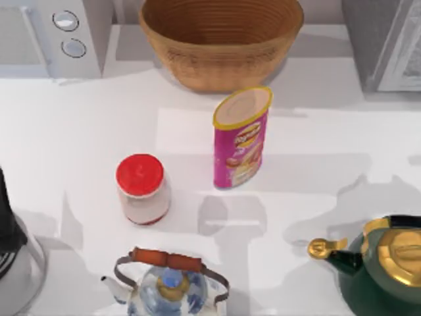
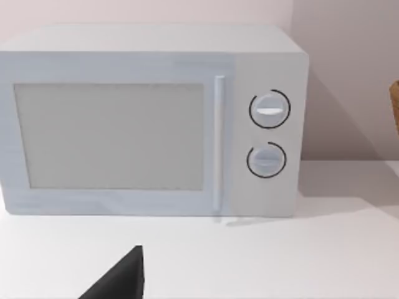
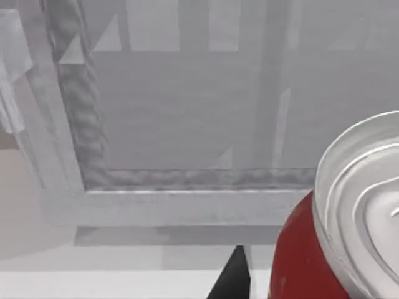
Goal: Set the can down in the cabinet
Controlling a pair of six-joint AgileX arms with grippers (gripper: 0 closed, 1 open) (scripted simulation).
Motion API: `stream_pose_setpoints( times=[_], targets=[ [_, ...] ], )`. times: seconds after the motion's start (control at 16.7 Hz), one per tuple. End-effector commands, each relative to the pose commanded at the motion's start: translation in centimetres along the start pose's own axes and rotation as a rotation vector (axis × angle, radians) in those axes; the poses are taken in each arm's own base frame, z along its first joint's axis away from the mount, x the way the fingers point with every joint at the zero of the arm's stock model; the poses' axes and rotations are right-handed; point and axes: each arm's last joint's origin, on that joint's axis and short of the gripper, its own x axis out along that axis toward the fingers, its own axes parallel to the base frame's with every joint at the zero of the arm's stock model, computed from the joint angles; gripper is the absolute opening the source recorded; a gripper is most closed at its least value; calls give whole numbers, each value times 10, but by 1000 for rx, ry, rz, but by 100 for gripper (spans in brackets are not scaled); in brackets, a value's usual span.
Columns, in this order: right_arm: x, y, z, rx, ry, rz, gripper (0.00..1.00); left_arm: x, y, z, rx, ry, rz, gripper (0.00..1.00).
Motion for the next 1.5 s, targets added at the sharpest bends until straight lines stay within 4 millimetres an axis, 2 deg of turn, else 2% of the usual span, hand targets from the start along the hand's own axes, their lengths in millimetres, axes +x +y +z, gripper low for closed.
stream_pose_setpoints(
  times=[0.3, 0.48, 0.66, 0.9, 1.02, 1.2, 1.5],
  targets=[
    [0, 0, -1, 2, 3, 0, 0, 0, 0, 0, 0, 0, 0, 100],
    [-9, 6, 9, -20, -51, 6, 0, 0, 0, 0, 0, 0, 0, 100],
    [-35, 20, 24, -50, -159, 21, 0, 0, 0, 0, 0, 0, 0, 100],
    [-84, 40, 33, -86, -333, 36, 0, 0, 0, 0, 0, 0, 0, 100],
    [-107, 49, 26, -89, -389, 37, 0, 0, 0, 0, 0, 0, 0, 100],
    [-128, 57, -4, -63, -404, 26, 0, 0, 0, 0, 0, 0, 0, 100],
    [-129, 64, -62, -11, -327, 12, 0, 0, 0, 0, 0, 0, 0, 100]
  ],
)
